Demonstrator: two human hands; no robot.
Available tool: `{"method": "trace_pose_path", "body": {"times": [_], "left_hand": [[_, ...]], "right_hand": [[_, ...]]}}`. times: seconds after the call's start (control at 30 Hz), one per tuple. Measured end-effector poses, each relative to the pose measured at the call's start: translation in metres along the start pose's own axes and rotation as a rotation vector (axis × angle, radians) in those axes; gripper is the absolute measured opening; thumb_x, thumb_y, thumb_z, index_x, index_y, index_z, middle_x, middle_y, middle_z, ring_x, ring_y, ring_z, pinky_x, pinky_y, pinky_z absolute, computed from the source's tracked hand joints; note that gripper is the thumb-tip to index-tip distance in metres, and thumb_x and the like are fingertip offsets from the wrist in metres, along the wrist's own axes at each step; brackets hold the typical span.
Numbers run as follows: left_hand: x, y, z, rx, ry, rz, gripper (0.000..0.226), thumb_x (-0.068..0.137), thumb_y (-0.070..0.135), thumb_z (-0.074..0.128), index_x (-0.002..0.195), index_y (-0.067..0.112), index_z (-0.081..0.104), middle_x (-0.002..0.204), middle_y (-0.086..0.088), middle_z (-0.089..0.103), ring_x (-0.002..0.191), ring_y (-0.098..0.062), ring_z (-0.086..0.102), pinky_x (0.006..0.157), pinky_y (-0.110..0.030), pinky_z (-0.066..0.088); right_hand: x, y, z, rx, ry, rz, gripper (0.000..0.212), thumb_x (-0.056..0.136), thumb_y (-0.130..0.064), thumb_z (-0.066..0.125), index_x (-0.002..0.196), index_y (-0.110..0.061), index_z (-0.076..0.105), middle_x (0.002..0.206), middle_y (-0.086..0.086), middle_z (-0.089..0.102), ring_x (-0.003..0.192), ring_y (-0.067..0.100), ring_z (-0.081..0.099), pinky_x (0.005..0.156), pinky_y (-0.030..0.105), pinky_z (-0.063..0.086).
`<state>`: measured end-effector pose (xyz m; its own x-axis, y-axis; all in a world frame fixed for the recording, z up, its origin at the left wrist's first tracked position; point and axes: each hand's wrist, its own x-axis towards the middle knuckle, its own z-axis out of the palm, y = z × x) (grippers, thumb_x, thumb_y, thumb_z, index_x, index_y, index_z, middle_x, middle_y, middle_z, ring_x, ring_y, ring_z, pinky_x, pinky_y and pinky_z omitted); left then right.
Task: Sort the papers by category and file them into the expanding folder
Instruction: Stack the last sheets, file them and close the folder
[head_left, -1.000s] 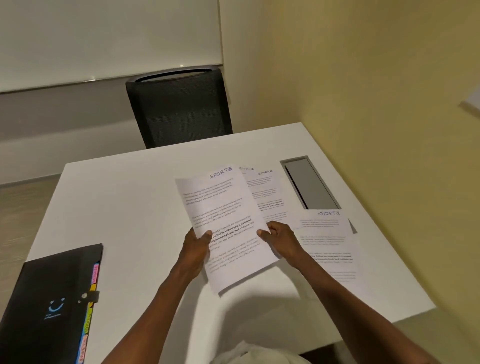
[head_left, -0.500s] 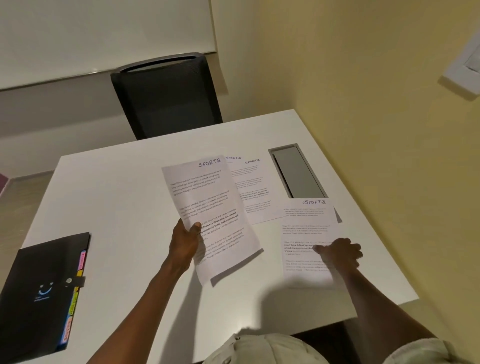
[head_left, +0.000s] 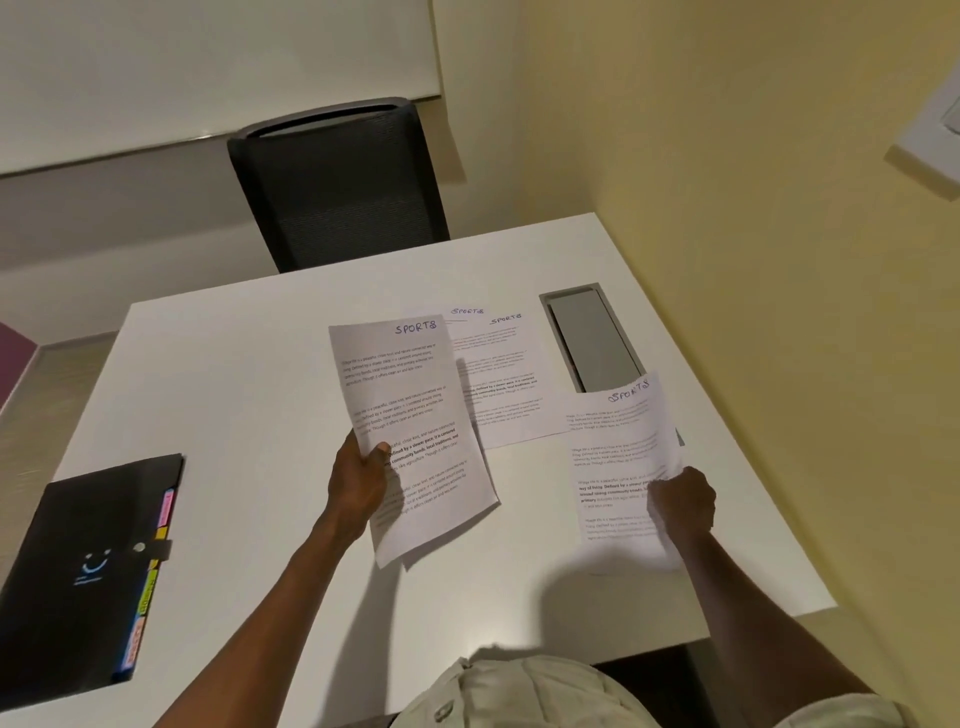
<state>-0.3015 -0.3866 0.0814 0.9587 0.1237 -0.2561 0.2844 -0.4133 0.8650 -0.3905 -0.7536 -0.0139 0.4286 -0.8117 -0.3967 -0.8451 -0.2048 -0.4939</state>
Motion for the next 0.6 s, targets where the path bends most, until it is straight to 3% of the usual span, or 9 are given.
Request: {"method": "trace_pose_path", "body": {"times": [0.17,0.3,0.37,0.47,0.53,0.6], "left_hand": [[0.009,0.002,-0.001,0.031,0.043,0.014,0.034,0.1,0.009,0.046,0.132,0.016,0.054,0.118,0.001,0.064,0.102,-0.022,0.06,0.084,-0.032,0.043],[0.015,0.007,0.0,-0.005,0.025,0.013,0.034,0.099,0.008,0.046,0.131,0.016,0.055,0.12,-0.002,0.065,0.105,-0.025,0.062,0.085,-0.034,0.046],[0.017,0.01,0.001,-0.065,0.003,0.001,0.035,0.098,0.007,0.047,0.13,0.016,0.056,0.119,0.0,0.067,0.107,-0.024,0.063,0.088,-0.036,0.049],[0.018,0.013,0.001,-0.188,-0.08,-0.023,0.035,0.097,0.003,0.049,0.128,0.016,0.059,0.119,0.001,0.069,0.108,-0.023,0.066,0.098,-0.045,0.051],[0.015,0.019,0.004,-0.298,-0.149,-0.072,0.033,0.099,0.001,0.049,0.128,0.012,0.059,0.12,-0.004,0.07,0.106,-0.024,0.068,0.095,-0.044,0.053],[0.011,0.024,0.009,-0.429,-0.204,-0.143,0.031,0.1,-0.002,0.048,0.127,0.008,0.059,0.118,-0.01,0.07,0.101,-0.025,0.069,0.087,-0.039,0.057]], "right_hand": [[-0.01,-0.022,-0.015,0.158,0.205,-0.276,0.015,0.087,-0.017,0.061,0.09,-0.006,0.051,0.093,0.019,0.068,0.082,0.038,0.065,0.071,0.04,0.054],[-0.018,-0.055,-0.033,0.319,0.206,-0.443,0.023,0.088,-0.021,0.065,0.083,-0.006,0.048,0.08,0.01,0.064,0.068,0.03,0.059,0.059,0.029,0.043],[-0.026,-0.077,-0.042,0.435,0.136,-0.48,0.027,0.084,-0.023,0.069,0.08,-0.006,0.048,0.076,0.01,0.061,0.065,0.025,0.056,0.056,0.03,0.041],[-0.045,-0.106,-0.051,0.639,-0.112,-0.479,0.022,0.08,-0.019,0.077,0.087,-0.007,0.059,0.083,0.006,0.069,0.07,0.019,0.064,0.062,0.031,0.053],[-0.062,-0.121,-0.054,0.726,-0.308,-0.473,0.022,0.079,-0.012,0.079,0.095,-0.008,0.066,0.091,0.001,0.074,0.078,0.016,0.071,0.068,0.028,0.058],[-0.074,-0.13,-0.049,0.758,-0.46,-0.431,0.023,0.077,-0.008,0.08,0.097,-0.009,0.068,0.095,0.003,0.076,0.083,0.019,0.073,0.075,0.034,0.059]]}}
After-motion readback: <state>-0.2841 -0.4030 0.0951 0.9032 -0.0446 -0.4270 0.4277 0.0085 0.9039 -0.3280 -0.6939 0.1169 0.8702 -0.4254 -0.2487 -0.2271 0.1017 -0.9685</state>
